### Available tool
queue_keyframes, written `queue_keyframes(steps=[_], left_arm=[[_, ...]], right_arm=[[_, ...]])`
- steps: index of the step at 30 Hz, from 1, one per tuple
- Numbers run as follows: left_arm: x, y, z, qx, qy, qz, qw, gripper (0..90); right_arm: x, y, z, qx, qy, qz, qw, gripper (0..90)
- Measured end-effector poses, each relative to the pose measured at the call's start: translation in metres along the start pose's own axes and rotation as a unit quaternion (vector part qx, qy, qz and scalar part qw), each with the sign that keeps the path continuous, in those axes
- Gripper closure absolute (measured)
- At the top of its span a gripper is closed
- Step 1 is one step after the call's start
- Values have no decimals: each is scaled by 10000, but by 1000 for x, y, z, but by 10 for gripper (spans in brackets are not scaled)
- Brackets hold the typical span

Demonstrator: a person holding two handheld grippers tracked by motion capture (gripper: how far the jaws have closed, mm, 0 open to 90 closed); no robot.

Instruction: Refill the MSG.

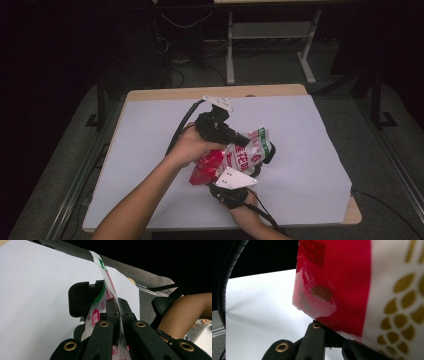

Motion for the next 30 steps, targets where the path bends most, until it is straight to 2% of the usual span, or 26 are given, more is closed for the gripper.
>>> queue_keyframes(steps=[30], left_arm=[[-1, 1, 1, 7, 23, 19, 10000, 897]], right_arm=[[0, 0, 0, -4, -7, 8, 10000, 900]])
Point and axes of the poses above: each handheld gripper's, and its own axes: z roughly forward along the jaws, x roughly out of its underside, y roughly to its left, the point moved 2 cm from there along z, roughly forward along the jaws, and after that the axes turned 15 degrees about y, right-handed, at the moved point
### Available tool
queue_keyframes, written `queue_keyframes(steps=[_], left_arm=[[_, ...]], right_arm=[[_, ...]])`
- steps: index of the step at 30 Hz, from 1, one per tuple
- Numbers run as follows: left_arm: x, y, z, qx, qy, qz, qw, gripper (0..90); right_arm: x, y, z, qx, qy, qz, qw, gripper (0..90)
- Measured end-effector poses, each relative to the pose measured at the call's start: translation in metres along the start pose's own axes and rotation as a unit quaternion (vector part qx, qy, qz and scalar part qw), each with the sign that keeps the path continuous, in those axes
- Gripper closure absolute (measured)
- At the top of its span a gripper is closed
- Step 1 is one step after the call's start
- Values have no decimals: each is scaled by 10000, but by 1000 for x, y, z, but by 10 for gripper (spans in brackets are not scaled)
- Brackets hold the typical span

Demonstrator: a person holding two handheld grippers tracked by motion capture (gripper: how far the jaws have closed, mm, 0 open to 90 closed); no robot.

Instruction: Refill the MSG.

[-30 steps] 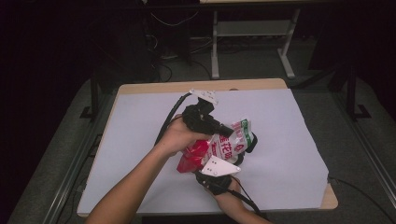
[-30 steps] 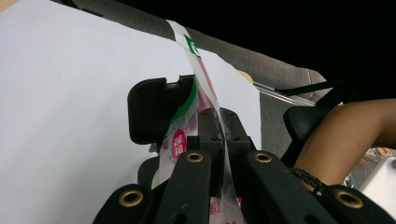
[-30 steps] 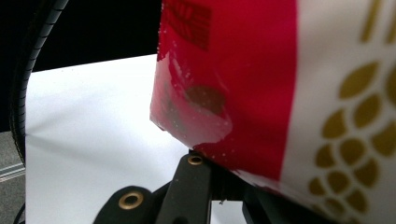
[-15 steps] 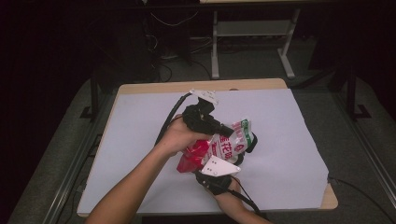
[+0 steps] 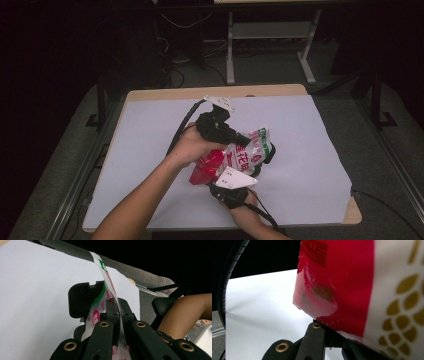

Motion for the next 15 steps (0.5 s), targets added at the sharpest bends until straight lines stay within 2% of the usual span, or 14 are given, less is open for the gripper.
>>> queue_keyframes(steps=[15], left_arm=[[0, 0, 1, -1, -14, 1, 10000, 897]], right_arm=[[0, 0, 0, 2, -2, 0, 10000, 900]])
Point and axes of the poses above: each handheld gripper's, and its own axes: z roughly forward along the jaws, x roughly out of its underside, y roughly to its left, the point moved 2 cm from there along z, roughly forward along the jaws, and after that the axes turned 15 degrees about y, right-handed, at the moved point
